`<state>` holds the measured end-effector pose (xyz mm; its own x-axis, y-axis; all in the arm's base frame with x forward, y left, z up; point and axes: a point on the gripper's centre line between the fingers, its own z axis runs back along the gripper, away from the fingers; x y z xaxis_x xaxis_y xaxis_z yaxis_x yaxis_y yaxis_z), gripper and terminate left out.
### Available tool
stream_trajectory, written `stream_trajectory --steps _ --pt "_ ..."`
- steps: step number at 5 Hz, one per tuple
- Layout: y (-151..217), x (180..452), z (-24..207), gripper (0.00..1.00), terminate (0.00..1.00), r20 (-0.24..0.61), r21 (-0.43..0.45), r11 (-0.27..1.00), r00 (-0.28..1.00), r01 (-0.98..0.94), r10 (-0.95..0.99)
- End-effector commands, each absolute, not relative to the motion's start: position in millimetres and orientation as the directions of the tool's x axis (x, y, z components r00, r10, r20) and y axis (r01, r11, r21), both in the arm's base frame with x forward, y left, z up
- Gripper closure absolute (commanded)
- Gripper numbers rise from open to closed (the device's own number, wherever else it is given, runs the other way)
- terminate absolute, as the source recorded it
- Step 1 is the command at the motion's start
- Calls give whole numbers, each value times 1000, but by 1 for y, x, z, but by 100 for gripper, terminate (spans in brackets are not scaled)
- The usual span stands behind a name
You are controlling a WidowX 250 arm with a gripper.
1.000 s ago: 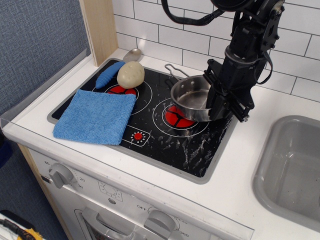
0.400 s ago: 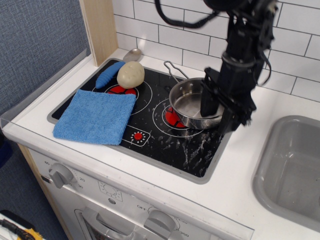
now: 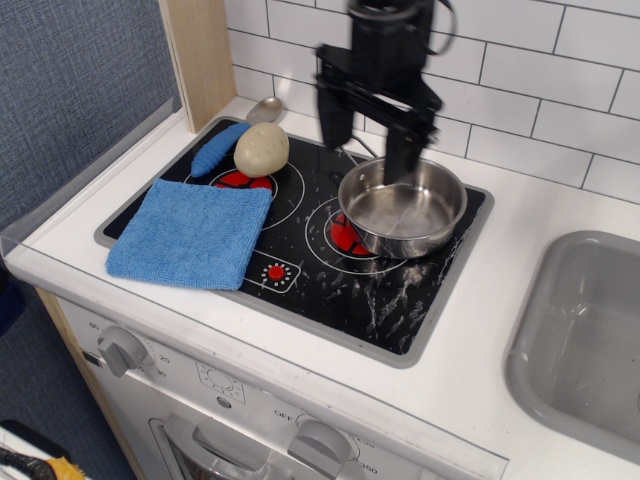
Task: Move the pot on the right burner
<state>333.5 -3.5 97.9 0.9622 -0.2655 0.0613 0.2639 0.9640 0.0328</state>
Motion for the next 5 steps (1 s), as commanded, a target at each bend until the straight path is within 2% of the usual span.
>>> stream_trajectory --steps 1,2,4,5 --pt "25 309 112 0 0 129 40 979 970 200 -204" --pt "31 308 108 0 0 123 71 979 973 189 -197" --pt "31 308 108 0 0 123 71 979 973 189 -197" --pt "31 308 108 0 100 123 71 979 973 189 -197"
